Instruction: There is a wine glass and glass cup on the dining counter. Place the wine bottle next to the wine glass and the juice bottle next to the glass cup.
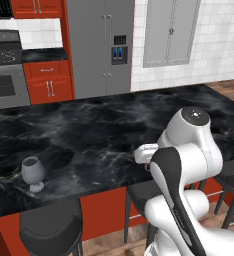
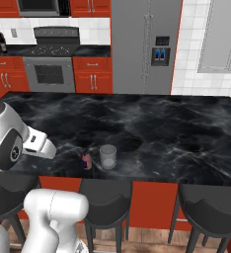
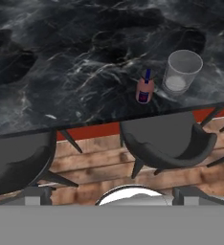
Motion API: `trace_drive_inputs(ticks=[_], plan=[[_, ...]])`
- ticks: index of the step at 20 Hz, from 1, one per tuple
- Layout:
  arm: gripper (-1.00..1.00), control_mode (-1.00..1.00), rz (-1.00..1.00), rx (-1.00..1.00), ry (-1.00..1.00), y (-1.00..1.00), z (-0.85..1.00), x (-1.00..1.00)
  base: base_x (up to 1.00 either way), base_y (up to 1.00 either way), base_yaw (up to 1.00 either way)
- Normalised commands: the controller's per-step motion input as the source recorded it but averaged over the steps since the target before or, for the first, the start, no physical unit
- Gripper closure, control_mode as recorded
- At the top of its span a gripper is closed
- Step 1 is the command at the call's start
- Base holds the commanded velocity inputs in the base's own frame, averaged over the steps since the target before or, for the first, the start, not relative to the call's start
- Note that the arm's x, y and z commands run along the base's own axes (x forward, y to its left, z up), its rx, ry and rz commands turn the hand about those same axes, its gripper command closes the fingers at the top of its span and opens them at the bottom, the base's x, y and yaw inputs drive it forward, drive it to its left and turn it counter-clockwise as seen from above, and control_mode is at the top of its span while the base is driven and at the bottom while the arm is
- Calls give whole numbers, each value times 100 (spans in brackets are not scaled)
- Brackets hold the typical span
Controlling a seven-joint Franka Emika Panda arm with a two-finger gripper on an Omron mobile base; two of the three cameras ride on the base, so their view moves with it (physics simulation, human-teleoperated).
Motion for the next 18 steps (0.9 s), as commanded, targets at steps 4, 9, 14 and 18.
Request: trace_drive_inputs(ticks=[4, 9, 14, 18], plan=[[-100, -100, 0, 0, 0, 0, 0, 0, 0, 0, 0], [-100, 100, 0, 0, 0, 0, 0, 0, -12, 1, 0], [-100, 100, 0, 0, 0, 0, 0, 0, -63, 10, 1], [-100, 100, 0, 0, 0, 0, 0, 0, -75, 14, 0]])
